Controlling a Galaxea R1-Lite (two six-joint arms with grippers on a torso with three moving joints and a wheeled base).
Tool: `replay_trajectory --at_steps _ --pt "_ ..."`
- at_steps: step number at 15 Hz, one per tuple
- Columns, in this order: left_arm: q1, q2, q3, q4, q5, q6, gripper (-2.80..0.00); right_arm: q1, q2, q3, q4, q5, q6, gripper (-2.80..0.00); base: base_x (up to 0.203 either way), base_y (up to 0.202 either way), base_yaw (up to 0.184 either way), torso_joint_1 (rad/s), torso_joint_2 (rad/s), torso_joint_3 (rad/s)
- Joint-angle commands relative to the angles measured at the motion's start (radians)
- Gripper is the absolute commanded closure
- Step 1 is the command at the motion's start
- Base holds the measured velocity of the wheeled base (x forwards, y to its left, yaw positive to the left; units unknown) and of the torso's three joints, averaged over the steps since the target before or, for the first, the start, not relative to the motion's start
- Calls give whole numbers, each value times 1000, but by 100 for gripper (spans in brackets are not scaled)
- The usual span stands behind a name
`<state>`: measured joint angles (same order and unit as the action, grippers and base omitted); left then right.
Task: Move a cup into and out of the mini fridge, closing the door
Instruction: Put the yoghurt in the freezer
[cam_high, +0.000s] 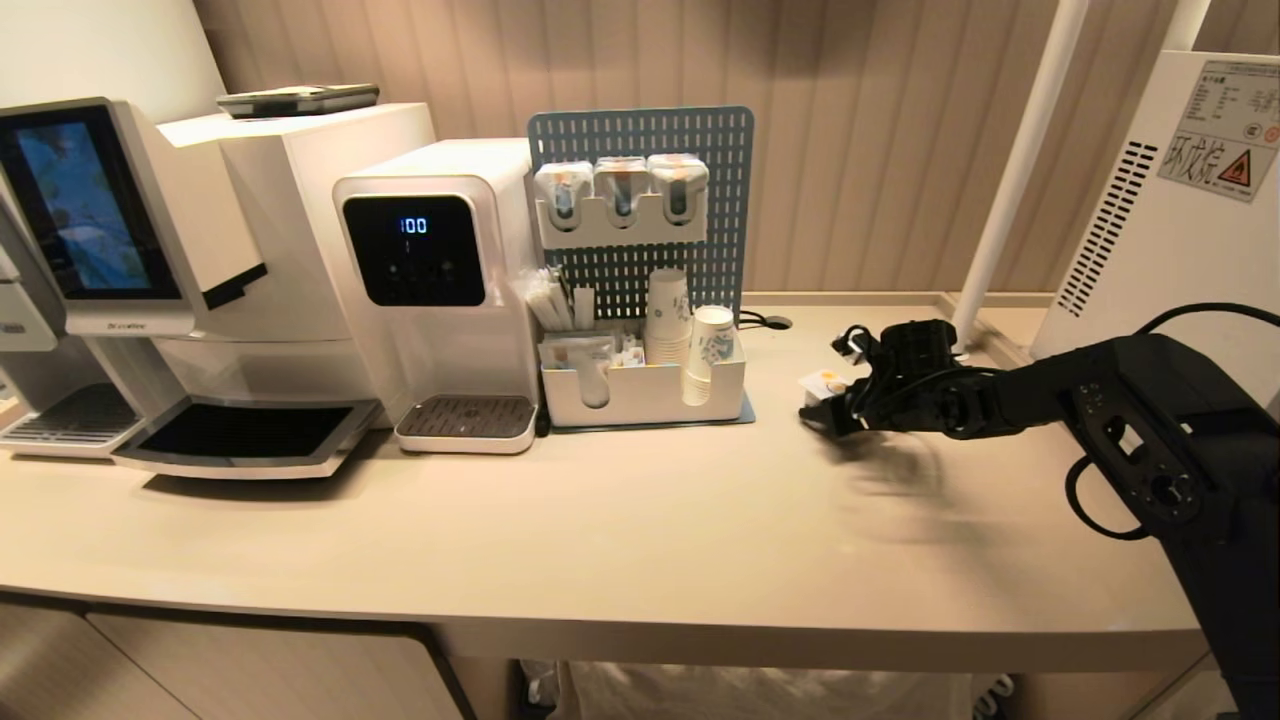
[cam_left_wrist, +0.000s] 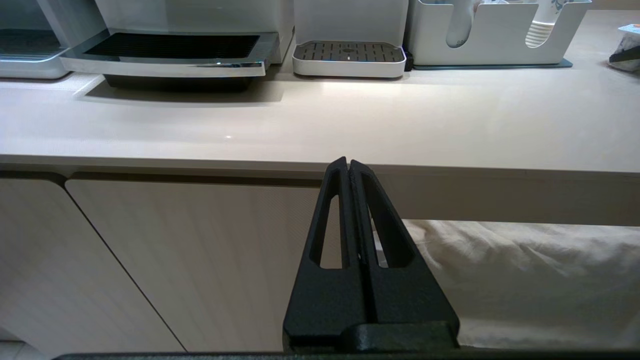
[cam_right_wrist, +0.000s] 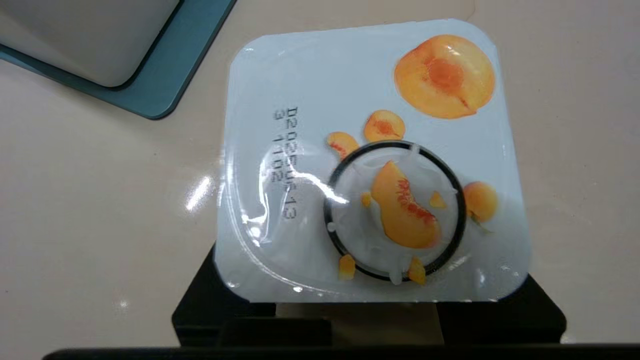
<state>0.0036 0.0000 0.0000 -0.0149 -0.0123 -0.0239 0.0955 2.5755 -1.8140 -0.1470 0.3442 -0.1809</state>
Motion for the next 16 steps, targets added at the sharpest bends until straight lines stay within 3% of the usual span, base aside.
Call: replay_trajectory --at_steps 1,8,16 --pt "-1 2 0 0 0 -1 0 -3 -12 8 -1 2 -2 0 0 0 0 0 0 0" --pt "-1 2 0 0 0 -1 0 -62 -296 249 -10 30 20 0 0 0 0 0 0 0" --pt "-1 2 0 0 0 -1 0 -141 -1123 884 -11 127 22 0 0 0 0 0 0 0"
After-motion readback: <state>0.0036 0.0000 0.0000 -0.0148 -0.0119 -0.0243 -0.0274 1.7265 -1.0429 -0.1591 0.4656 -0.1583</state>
